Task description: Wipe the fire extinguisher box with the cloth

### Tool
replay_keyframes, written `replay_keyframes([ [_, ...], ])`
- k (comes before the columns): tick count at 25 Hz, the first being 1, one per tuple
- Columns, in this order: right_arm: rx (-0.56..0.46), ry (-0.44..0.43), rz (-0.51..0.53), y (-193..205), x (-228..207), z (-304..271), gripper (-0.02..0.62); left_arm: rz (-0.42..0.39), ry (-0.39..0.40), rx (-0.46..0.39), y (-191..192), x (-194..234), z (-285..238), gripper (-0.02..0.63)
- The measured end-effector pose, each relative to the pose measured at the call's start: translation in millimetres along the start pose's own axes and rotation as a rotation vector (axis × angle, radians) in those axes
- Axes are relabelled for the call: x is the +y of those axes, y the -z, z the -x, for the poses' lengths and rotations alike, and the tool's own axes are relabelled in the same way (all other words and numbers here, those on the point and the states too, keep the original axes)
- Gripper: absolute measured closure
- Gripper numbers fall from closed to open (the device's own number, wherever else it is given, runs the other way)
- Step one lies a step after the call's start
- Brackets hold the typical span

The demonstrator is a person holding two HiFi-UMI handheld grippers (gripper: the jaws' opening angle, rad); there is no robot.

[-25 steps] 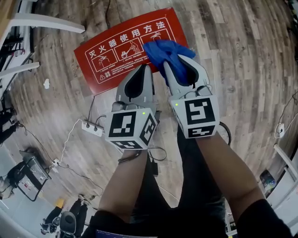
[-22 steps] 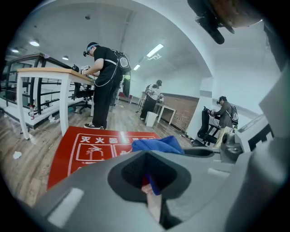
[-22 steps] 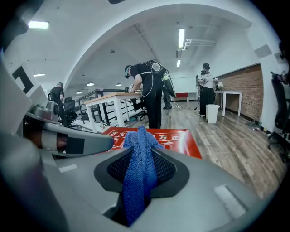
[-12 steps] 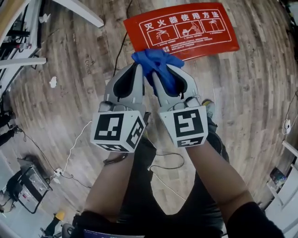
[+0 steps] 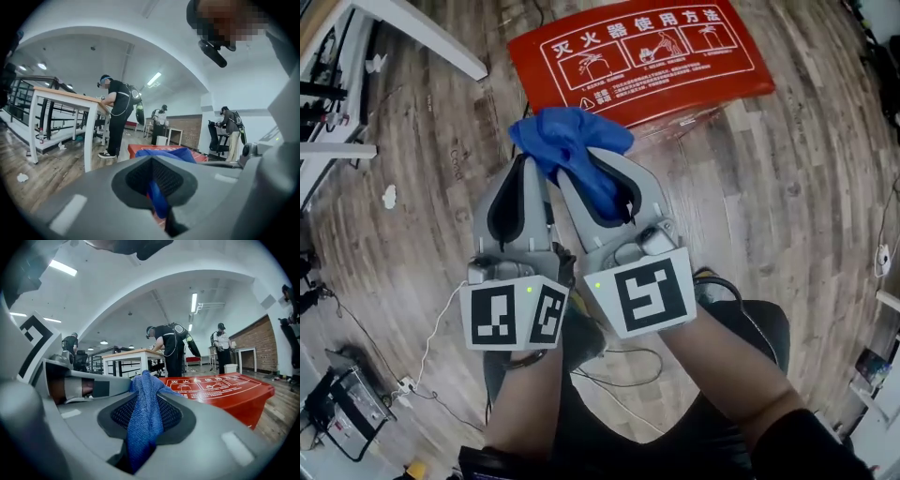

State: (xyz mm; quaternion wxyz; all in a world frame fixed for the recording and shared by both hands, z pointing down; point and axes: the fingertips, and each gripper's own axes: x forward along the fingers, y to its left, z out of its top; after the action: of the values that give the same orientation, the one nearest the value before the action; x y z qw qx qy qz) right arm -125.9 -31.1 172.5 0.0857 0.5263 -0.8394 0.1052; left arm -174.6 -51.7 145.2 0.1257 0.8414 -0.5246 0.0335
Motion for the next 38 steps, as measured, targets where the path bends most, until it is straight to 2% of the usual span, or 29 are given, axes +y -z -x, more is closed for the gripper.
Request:
replay_keyframes([
  [7,-0.152,-0.072,0.062,22.4,0.9,10.7,0.476,-0.046,-0.125,-0.202,17.0,4.7,10.4,0.601],
  [13,-0.213,-0.104,0.126,45.9,-2.0,16.6,0.476,-0.071,-0.147,-0.253,41.9,-8.4,16.4,0.601],
  [20,-0.214,-0.175,0.144,70.8,-10.5,24.4,0.477,-0.058,-0.200,-0.268,62.1,-25.8,17.2,0.601],
  [26,-0.181,-0.215,0.227,89.8,-31.8,21.1,0.477,-0.055,-0.237,-0.269,75.3,-41.4,9.7,0.601],
  [29,-0.174,-0.224,0.304,93.2,-49.0,19.8,0.477,-0.052,-0.237,-0.272,84.2,-50.7,2.0,0.601],
  [33,-0.183,-0.184,0.273,94.3,-89.6,27.4,0.477,-0.025,-0.221,-0.279,95.6,-68.8,-17.5,0.601],
  [38,-0.233,-0.104,0.233,99.6,-147.8,45.1,0.477,-0.070,-0.093,-0.285,101.4,-118.1,-59.5,0.601],
])
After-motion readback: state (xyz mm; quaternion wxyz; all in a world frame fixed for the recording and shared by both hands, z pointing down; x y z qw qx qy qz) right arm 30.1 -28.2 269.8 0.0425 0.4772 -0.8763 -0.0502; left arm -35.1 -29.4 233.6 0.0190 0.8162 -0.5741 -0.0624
